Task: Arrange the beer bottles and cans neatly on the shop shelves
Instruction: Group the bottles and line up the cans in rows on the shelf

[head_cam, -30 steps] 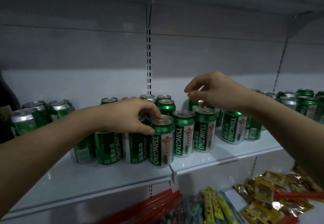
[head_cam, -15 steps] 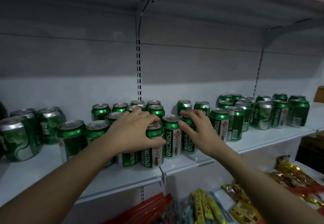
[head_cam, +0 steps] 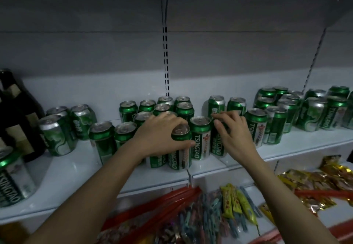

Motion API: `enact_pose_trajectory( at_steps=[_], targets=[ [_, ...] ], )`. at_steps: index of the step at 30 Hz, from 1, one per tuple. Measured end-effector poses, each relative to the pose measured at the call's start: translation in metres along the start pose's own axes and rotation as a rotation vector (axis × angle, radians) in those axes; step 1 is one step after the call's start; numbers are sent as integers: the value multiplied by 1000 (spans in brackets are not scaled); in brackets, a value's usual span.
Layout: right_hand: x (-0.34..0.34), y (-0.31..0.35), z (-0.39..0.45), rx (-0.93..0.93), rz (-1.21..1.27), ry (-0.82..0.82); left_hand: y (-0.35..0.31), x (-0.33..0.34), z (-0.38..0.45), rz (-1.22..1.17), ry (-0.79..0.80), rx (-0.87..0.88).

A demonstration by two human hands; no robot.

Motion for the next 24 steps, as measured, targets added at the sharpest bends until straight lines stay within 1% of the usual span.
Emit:
enact_pose_trajectory(
  at_steps=[3, 6, 9, 11, 12, 13, 15, 17, 19, 22, 24],
  targets=[
    [-3, 2, 4, -37, -14, 36, 1, -1, -2, -63, 15, -34],
    [-9, 4, 8, -45, -61, 157, 2, -7, -7, -235, -30, -1],
    [-24, 7, 20, -93, -80, 323, 5, -27, -8, -436, -198, 6],
    [-45, 5, 33, -116, -46, 330, 3, -48, 1, -494, -332, 22],
    [-59, 2, 42, -102, -8, 307, -2, -56, 11, -523, -349, 46],
    [-73, -2, 51, -80, 36, 278, -7, -61, 25, -545, -318, 64],
    [-96, -14, 71, -31, 88, 219, -17, -66, 61, -551, -199, 75],
    [-107, -29, 89, 14, 77, 219, -25, -66, 97, -532, -85, 60],
    [-104, -41, 105, 49, 21, 291, -31, -65, 127, -531, -4, 46],
    [-85, -54, 128, 63, -171, 437, -32, -56, 167, -577, 99, 21],
    [-69, -60, 142, 64, -270, 539, -30, -46, 190, -560, 177, -12]
  ],
)
Point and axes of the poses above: each hand's wrist, its own z-axis towards the middle knuckle, its own x-axis out of the palm, y = z × x, the point moved 6 cm from there along z, towards the middle knuckle, and after that the axes turned 14 degrees about y, right-handed, at the moved point
